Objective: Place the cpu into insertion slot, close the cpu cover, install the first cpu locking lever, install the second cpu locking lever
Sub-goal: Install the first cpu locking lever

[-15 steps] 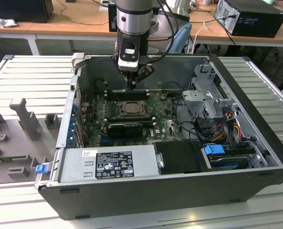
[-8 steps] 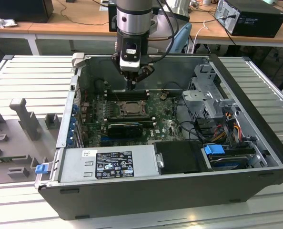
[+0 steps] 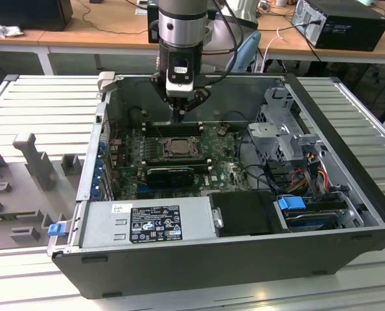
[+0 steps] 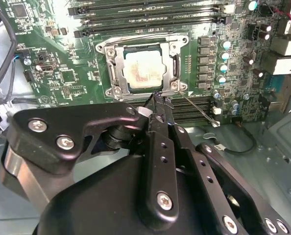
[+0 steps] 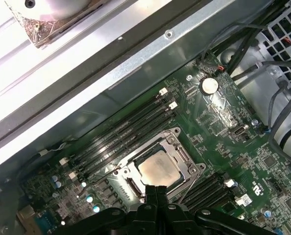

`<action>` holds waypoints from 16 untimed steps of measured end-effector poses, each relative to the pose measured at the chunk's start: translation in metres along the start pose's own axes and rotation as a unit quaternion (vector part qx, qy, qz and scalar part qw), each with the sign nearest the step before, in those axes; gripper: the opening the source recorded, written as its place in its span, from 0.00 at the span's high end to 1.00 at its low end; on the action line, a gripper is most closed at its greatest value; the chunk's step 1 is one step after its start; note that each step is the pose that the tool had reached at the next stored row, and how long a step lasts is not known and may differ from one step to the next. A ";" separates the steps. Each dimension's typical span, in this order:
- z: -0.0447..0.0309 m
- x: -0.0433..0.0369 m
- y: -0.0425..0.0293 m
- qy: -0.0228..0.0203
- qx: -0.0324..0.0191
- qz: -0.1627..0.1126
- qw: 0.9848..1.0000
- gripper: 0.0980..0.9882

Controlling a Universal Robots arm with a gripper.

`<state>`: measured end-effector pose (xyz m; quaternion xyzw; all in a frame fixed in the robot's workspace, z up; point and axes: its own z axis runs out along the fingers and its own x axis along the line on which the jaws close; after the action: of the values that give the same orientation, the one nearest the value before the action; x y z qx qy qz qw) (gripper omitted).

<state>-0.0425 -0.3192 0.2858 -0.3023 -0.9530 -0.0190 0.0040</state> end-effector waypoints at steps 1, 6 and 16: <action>0.0000 0.0000 0.0000 0.000 0.000 -0.002 1.000 0.99; 0.0001 0.0003 -0.0002 0.001 0.000 -0.018 1.000 0.99; 0.0006 0.0004 -0.0003 0.002 0.001 -0.070 0.998 0.99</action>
<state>-0.0429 -0.3192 0.2852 -0.2352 -0.9718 -0.0190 0.0043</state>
